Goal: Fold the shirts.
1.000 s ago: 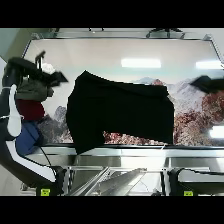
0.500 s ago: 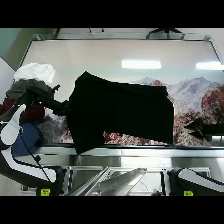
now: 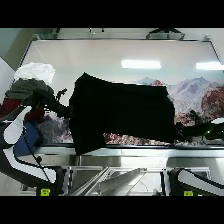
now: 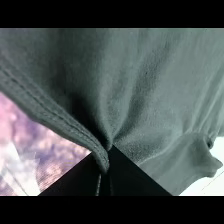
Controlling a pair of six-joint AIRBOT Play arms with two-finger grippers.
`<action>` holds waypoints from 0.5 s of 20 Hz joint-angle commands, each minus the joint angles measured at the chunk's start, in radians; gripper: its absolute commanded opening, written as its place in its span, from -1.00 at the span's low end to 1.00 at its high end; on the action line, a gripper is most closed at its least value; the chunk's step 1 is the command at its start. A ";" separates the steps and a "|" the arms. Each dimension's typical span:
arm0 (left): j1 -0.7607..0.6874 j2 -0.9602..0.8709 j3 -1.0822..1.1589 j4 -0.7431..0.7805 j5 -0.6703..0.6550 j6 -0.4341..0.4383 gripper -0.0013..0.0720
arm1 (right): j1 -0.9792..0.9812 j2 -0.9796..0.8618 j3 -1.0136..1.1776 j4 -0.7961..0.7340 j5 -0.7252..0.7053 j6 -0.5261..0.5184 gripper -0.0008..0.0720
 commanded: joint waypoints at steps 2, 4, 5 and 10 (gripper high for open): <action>-0.001 0.008 0.000 -0.023 0.044 0.011 -0.93 | 0.060 -0.004 0.002 0.048 -0.003 -0.070 -0.86; 0.003 0.055 0.000 -0.101 0.058 0.036 -0.93 | 0.059 0.035 0.049 0.084 0.022 -0.073 -0.93; 0.008 0.100 0.000 -0.172 0.074 0.056 -0.93 | 0.059 0.064 0.094 0.110 0.055 -0.078 -0.93; 0.018 0.451 0.182 -0.623 0.328 0.154 -0.93 | 0.058 0.351 0.562 0.406 0.265 -0.078 -0.92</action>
